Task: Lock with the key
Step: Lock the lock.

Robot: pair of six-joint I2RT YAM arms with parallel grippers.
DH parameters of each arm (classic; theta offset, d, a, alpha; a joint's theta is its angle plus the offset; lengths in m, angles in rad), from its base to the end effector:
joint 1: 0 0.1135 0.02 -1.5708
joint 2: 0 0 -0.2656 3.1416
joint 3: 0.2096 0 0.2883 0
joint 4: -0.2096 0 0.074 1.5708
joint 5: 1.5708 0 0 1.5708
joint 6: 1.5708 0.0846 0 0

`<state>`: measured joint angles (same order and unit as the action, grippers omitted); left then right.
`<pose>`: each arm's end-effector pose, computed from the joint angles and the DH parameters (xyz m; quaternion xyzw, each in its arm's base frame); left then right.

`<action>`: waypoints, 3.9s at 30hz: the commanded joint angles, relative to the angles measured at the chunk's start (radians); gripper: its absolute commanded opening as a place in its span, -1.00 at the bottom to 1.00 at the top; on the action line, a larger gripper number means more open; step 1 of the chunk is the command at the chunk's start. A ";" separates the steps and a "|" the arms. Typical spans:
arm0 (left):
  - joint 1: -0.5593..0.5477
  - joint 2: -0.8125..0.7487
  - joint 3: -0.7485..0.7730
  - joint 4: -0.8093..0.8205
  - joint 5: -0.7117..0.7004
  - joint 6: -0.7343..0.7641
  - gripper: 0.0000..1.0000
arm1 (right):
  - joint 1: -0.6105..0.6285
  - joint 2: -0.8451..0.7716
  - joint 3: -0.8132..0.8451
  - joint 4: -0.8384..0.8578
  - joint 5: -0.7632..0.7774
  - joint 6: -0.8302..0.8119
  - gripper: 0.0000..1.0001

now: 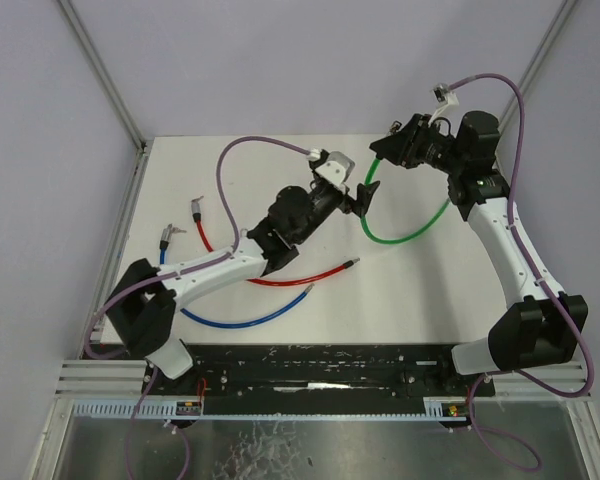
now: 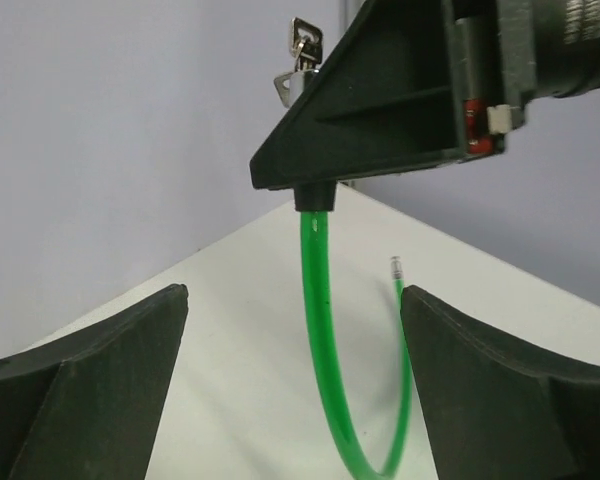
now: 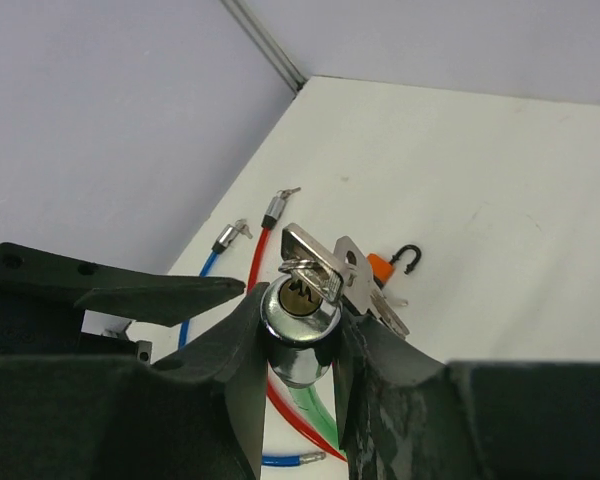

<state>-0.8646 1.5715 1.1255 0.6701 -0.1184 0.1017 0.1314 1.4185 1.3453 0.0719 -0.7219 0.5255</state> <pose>0.3026 -0.3393 0.3467 0.2482 0.5727 -0.2563 0.7380 0.3920 0.1082 0.4150 -0.1151 0.6980 0.4498 0.5452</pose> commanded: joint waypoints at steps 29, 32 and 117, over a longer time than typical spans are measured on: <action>0.113 0.146 0.154 -0.047 0.106 -0.132 -1.00 | 0.025 -0.071 0.109 -0.087 -0.120 -0.192 0.45; 0.213 0.101 0.091 0.011 0.260 -0.233 -1.00 | 0.025 -0.104 0.135 -0.213 -0.183 -0.381 0.71; 0.379 0.264 0.186 0.861 1.221 -1.058 -1.00 | 0.215 0.068 0.453 -0.476 -0.491 -0.828 -0.19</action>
<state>-0.4782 1.8545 1.3231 1.4891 1.1774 -0.9710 0.3351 1.4895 1.7905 -0.4721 -1.2362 -0.3649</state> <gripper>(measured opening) 0.121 0.455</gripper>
